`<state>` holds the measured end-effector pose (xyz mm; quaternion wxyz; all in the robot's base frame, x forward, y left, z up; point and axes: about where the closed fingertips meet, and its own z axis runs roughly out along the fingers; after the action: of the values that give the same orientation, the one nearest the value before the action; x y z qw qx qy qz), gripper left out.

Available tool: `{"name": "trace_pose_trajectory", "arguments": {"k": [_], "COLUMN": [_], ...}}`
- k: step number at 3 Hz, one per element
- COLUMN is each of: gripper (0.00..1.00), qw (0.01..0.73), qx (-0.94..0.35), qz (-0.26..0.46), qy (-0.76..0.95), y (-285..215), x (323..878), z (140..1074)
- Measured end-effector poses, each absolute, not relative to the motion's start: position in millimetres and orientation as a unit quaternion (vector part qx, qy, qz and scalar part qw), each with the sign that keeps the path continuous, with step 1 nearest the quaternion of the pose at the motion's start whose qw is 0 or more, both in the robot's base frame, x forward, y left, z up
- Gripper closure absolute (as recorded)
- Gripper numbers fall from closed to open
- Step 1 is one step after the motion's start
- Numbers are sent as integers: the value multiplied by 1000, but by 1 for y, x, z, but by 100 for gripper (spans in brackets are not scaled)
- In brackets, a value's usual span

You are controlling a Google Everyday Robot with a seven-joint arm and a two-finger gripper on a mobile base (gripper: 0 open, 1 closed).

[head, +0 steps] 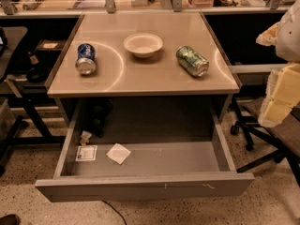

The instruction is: Place green can into top drawer

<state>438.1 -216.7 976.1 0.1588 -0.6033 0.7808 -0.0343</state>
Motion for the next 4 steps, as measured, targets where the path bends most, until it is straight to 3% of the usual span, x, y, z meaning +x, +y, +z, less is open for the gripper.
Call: {"name": "trace_pose_trajectory", "arguments": {"k": [2, 4], "gripper": [0, 0], "qw": [167, 170], "qx": [-580, -543], "qz": [-18, 36], "qy": [797, 822], "y": [-210, -179], "x": [454, 522], "z": [971, 953]}}
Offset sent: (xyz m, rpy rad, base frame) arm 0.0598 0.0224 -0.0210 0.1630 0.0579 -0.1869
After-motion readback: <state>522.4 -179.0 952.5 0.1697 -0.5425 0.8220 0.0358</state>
